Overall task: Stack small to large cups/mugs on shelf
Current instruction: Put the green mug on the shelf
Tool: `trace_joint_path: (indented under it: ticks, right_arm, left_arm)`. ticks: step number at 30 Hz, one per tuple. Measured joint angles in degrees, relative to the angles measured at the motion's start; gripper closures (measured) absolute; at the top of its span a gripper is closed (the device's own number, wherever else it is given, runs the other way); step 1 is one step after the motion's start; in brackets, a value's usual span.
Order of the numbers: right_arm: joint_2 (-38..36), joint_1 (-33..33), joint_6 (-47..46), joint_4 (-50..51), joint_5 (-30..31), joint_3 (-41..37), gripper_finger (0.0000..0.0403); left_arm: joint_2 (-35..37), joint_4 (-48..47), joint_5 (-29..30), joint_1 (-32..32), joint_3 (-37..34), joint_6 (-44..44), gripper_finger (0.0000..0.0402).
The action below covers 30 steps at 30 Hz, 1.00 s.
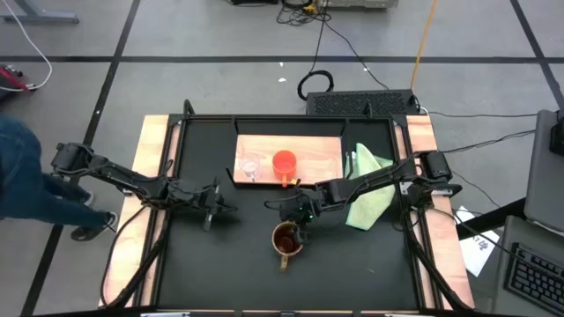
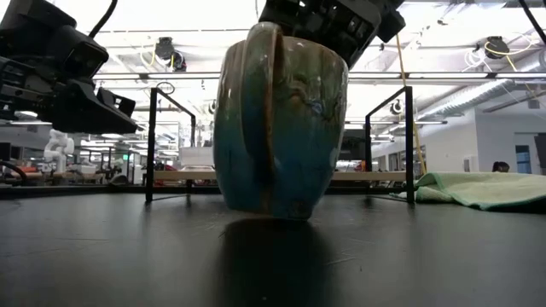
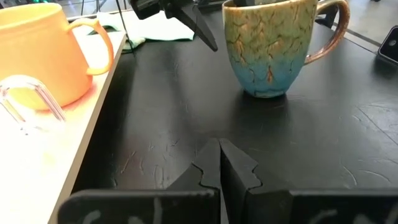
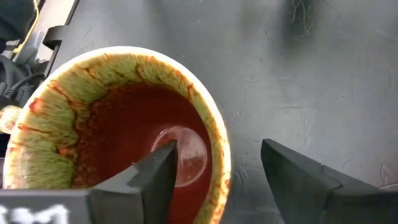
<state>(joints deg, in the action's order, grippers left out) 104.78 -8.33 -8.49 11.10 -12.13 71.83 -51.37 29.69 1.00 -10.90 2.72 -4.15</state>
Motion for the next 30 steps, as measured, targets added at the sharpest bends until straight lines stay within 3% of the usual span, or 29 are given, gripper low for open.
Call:
trace_joint_path:
  ticks: [7,16,25,30]
  right_arm:
    - [-0.03,-0.01,1.59,-0.29,-0.01,0.00,0.0247]
    - [-0.16,-0.03,3.52,-1.63,0.23,-0.13,0.0372]
    - [-0.23,-0.01,3.47,-0.87,0.23,0.02,0.0374]
    - [-0.23,-0.42,5.79,10.47,2.24,5.84,0.0374]
  left_arm:
    - [0.00,-0.06,-0.01,0.00,0.00,-0.21,0.0401]
    - [0.00,-0.52,-0.01,0.00,0.00,-0.21,0.0401]
    - [0.00,-1.24,-1.13,-0.02,0.00,0.13,0.0401]
    - [0.00,-1.24,-1.19,-0.02,0.00,-0.03,0.0401]
